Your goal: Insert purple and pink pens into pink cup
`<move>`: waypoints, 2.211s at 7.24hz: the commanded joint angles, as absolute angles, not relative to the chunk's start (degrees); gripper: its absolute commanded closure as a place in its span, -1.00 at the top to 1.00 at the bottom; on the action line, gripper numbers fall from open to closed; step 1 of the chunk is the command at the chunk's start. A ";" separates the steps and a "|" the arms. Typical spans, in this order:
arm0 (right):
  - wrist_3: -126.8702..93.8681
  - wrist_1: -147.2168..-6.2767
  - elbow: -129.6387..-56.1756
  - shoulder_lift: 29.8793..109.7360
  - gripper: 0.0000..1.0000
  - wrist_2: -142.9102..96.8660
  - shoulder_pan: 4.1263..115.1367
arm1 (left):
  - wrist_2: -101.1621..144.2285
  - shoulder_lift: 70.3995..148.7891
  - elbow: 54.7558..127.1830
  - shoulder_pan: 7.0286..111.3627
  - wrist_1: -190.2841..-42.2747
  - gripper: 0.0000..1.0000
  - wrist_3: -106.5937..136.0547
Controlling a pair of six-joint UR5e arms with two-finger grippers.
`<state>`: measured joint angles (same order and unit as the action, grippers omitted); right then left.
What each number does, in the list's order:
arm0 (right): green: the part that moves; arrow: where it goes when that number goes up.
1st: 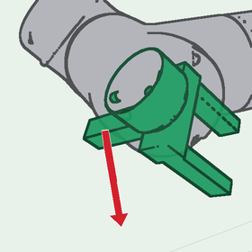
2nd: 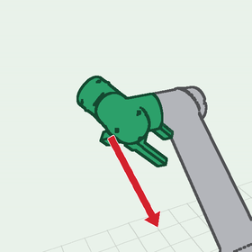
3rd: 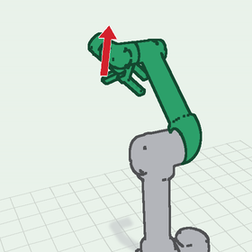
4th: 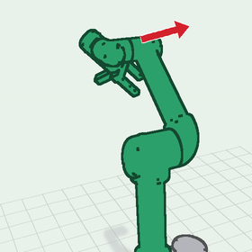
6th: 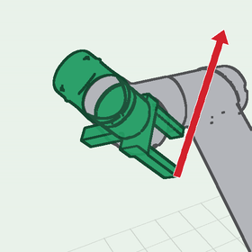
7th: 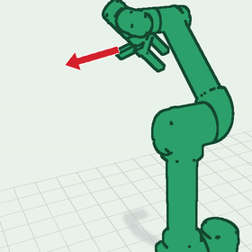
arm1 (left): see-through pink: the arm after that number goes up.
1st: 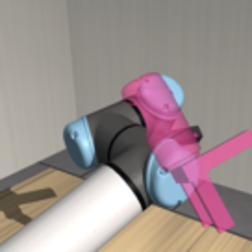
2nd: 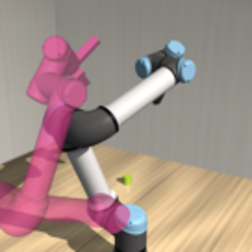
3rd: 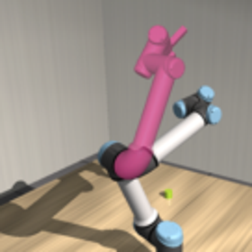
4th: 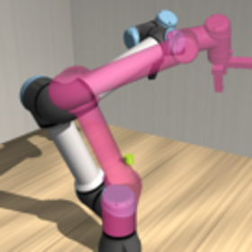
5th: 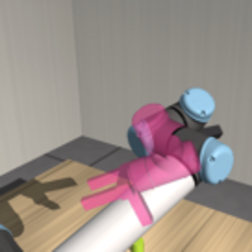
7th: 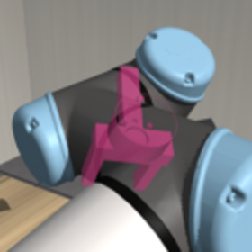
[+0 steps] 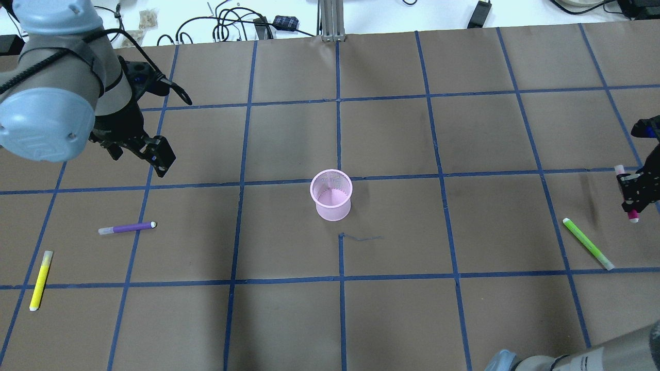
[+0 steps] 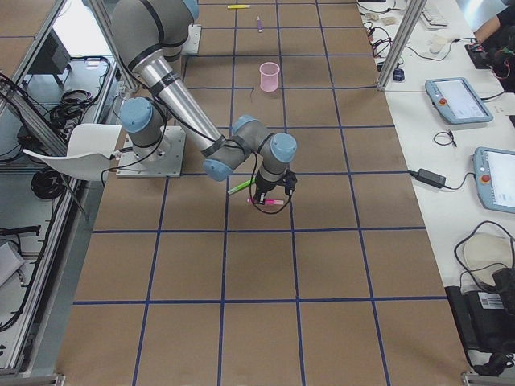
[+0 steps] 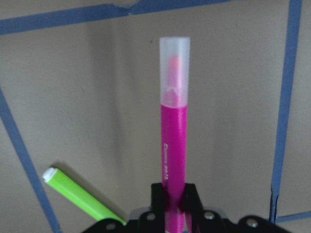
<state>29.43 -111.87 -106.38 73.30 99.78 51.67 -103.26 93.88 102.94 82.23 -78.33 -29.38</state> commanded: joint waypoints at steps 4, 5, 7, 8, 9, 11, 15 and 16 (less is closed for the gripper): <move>-9.05 -87.37 -92.82 73.92 -1.00 75.04 75.01 | -105.73 96.58 110.38 79.98 -69.29 1.00 -39.32; -16.54 -87.28 -92.90 73.83 -1.00 65.05 79.41 | -108.69 96.85 111.43 78.85 -68.91 0.51 -49.64; -29.48 -87.89 -92.55 73.83 -1.00 50.00 86.80 | -107.67 97.82 113.37 74.55 -66.55 1.00 -52.56; -32.23 -87.80 -92.64 73.92 -1.00 43.14 88.23 | -107.14 99.21 113.47 73.84 -66.53 1.00 -52.65; -33.21 -87.80 -92.81 73.92 -1.00 37.41 88.76 | -107.31 100.27 114.34 73.92 -66.53 1.00 -52.56; -33.22 -87.54 -95.17 73.65 -1.00 28.88 92.70 | -107.40 101.94 115.14 74.00 -63.82 1.00 -52.73; -32.09 -88.33 -103.35 72.16 -1.00 22.41 92.72 | -109.42 105.63 116.98 74.00 -56.87 1.00 -56.25; -32.34 -89.72 -103.10 72.85 -1.00 26.94 92.99 | -109.16 107.04 116.98 74.09 -56.87 1.00 -56.16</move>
